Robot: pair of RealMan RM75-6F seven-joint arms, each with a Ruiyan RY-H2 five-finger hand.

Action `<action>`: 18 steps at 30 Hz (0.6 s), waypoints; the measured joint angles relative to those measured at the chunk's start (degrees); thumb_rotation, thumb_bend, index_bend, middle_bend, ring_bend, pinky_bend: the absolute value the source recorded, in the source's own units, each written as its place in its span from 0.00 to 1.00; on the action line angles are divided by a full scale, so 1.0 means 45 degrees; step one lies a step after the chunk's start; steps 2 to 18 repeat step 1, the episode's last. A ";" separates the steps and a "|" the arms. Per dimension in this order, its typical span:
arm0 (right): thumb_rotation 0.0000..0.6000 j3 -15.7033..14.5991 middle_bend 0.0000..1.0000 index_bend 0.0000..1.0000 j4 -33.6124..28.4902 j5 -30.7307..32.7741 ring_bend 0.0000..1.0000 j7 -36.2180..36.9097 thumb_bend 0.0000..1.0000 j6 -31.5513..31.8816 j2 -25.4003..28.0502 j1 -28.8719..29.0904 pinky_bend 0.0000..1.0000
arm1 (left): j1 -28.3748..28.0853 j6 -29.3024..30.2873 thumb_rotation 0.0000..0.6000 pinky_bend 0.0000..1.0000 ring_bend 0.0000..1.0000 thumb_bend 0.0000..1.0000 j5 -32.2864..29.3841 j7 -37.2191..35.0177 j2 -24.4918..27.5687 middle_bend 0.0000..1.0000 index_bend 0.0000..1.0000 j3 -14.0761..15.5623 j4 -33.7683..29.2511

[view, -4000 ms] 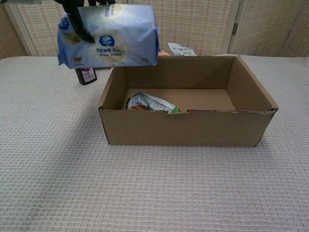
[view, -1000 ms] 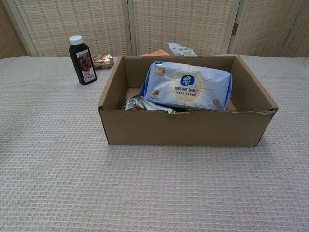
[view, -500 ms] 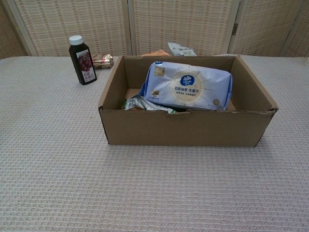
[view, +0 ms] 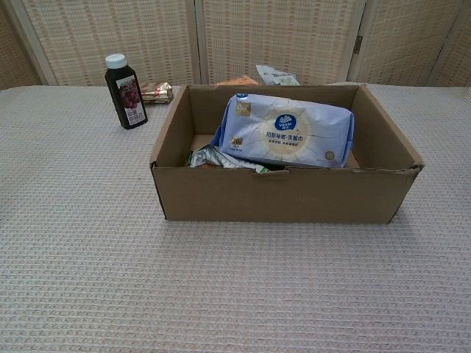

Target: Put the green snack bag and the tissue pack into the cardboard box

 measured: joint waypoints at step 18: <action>1.00 0.0001 0.11 0.08 0.0000 -0.0008 0.00 0.0022 0.06 0.0009 0.0012 -0.0017 0.07 | 0.0014 -0.0049 1.00 0.18 0.01 0.27 0.0012 -0.0001 -0.0003 0.07 0.02 -0.0048 -0.0012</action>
